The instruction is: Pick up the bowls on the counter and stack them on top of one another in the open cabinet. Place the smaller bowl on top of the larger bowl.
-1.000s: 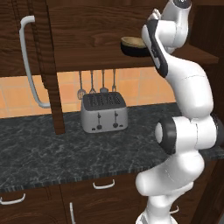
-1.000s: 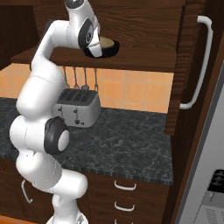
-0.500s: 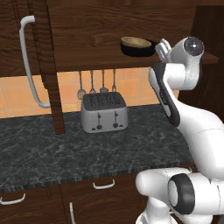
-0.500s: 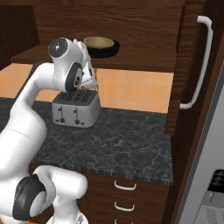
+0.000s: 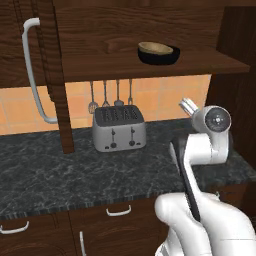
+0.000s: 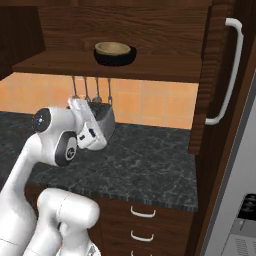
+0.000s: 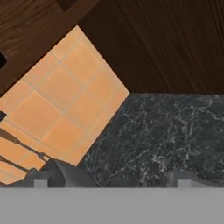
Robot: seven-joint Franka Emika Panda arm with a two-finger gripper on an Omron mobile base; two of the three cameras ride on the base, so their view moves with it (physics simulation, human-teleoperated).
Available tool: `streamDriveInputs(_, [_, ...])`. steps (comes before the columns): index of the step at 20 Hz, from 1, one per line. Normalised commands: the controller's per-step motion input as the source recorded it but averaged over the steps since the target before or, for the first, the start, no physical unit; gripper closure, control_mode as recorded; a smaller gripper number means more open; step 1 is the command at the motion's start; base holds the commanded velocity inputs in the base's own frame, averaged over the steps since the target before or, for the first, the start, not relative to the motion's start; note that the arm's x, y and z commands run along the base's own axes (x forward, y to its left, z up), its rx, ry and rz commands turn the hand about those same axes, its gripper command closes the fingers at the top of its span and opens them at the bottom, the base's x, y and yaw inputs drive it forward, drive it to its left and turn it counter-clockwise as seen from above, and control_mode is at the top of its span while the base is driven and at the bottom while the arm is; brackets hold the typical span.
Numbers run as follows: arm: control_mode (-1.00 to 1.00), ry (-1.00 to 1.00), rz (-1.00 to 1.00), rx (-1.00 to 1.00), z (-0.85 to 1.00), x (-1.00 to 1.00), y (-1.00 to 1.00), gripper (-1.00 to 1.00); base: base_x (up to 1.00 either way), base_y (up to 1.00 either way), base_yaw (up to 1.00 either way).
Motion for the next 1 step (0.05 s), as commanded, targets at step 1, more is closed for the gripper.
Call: streamDriveInputs(1, [-1.0, 0.0, 0.0, -0.13, -0.04, 0.0, 0.0, -1.0, 0.0, 0.0, 0.0])
